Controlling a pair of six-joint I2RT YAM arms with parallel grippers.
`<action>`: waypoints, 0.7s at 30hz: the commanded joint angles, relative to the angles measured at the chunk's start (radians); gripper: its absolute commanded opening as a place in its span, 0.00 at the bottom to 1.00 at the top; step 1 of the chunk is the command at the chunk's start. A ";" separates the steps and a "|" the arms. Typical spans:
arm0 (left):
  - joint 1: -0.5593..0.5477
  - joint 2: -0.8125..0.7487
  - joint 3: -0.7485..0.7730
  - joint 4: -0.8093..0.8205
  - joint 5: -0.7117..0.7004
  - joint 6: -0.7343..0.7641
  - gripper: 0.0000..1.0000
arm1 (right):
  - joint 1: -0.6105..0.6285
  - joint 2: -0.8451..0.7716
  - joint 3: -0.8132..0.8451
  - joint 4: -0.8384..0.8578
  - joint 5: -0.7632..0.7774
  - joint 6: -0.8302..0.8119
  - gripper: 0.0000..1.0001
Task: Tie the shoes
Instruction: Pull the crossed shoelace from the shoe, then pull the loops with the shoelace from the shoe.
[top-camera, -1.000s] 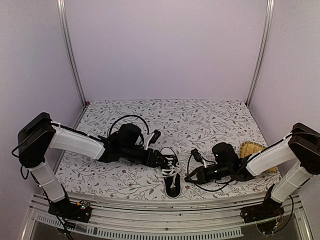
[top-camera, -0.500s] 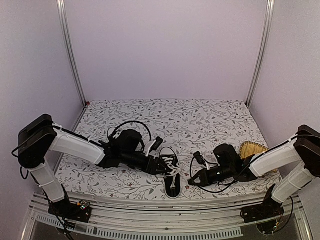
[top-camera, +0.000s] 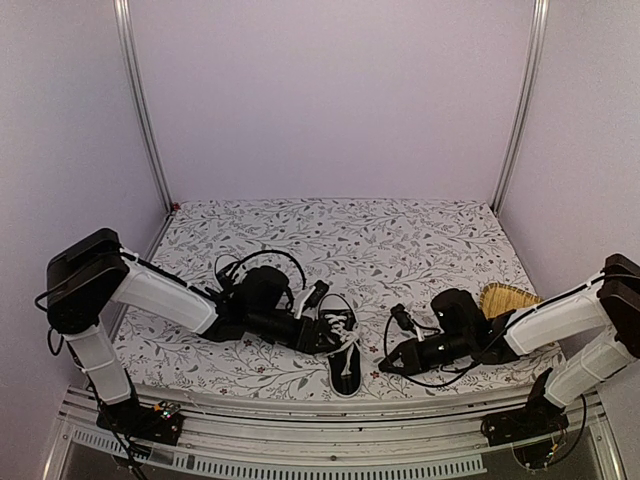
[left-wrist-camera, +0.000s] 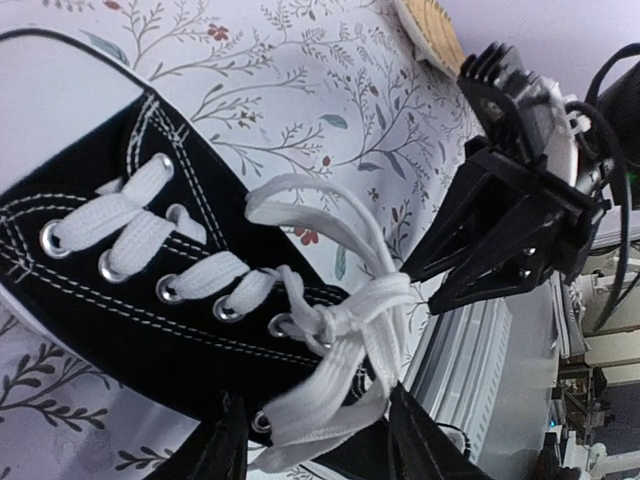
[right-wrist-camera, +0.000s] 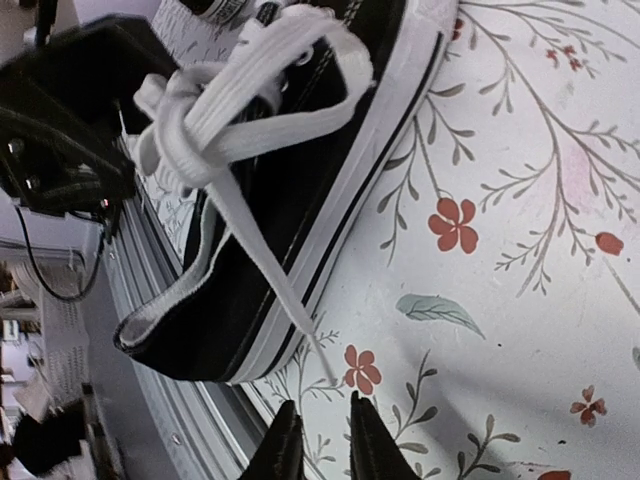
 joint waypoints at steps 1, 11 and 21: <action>-0.014 0.027 0.011 0.022 -0.027 -0.020 0.47 | 0.005 -0.043 0.000 -0.006 0.031 0.000 0.31; -0.024 0.047 0.021 0.057 -0.022 -0.036 0.35 | -0.079 -0.071 0.052 0.049 0.058 0.047 0.58; -0.022 0.006 -0.018 0.065 -0.055 -0.047 0.07 | -0.083 0.088 0.133 0.277 0.096 0.270 0.65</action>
